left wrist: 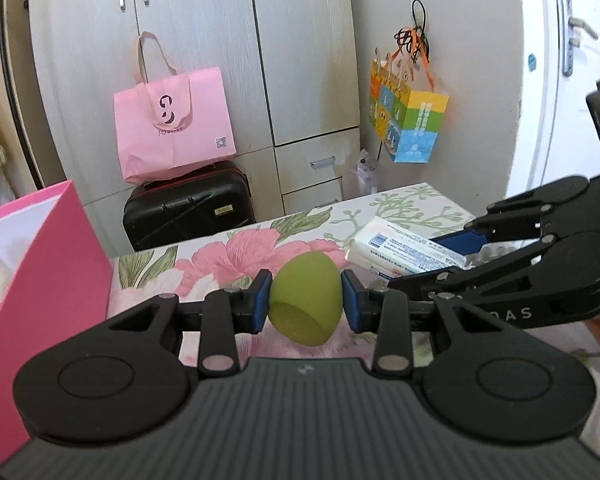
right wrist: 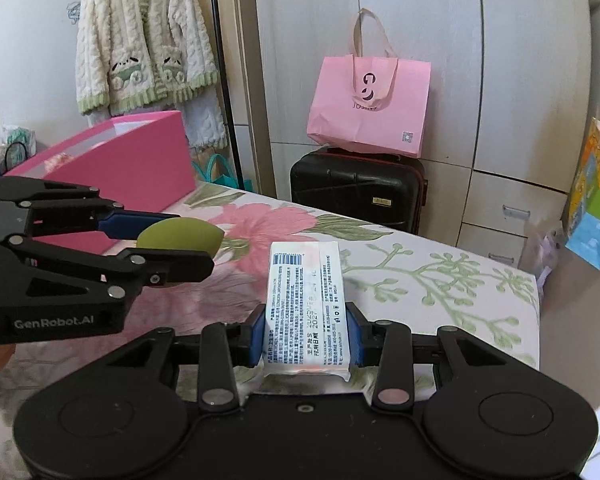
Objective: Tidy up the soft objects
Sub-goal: 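Carry the sponge egg and soap box with both grippers over the shoebox, then open both grippers to drop the sponge egg and soap box into the shoebox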
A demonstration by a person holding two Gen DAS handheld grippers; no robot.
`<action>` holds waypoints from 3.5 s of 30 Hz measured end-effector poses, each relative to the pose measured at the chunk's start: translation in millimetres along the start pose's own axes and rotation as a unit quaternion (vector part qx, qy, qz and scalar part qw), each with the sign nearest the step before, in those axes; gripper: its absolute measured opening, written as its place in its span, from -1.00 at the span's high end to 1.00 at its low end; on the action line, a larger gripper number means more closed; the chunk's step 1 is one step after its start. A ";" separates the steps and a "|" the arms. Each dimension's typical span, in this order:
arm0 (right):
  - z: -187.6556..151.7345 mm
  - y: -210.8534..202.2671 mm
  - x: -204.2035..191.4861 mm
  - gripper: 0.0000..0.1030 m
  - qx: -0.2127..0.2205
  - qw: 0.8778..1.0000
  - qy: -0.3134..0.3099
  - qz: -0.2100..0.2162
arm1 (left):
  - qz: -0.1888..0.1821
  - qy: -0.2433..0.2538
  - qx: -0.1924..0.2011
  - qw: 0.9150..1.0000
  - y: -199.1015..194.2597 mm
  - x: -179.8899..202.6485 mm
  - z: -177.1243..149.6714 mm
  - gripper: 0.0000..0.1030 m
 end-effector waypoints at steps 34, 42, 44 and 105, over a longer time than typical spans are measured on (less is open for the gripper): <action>-57.2 -113.0 -185.1 0.14 -0.054 0.991 -0.037 0.114 | -0.081 -0.013 -0.072 0.994 -181.5 -53.5 -129.5 0.31; -22.9 -119.9 -232.4 0.14 -0.027 0.986 -0.075 0.146 | -0.036 -0.060 -0.032 0.997 -218.8 -120.5 -117.2 0.31; -8.9 -119.5 -242.6 0.14 -0.014 0.985 -0.083 0.150 | -0.033 -0.066 -0.015 0.997 -226.3 -132.1 -110.7 0.31; 100.3 -45.5 -231.1 -0.18 0.083 0.994 -0.052 0.047 | 0.045 -0.162 0.033 0.985 -175.8 -223.7 -53.7 -0.23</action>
Point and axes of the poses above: each gripper's, at about its wrist camera, not at the fingertips, and y roughly the way its jaws point, x to its right, z to its top, the point moved 9 cm from there along y, roughly the way its jaws point, and after that the axes turned 12 degrees about -x, right-handed, at the moved point
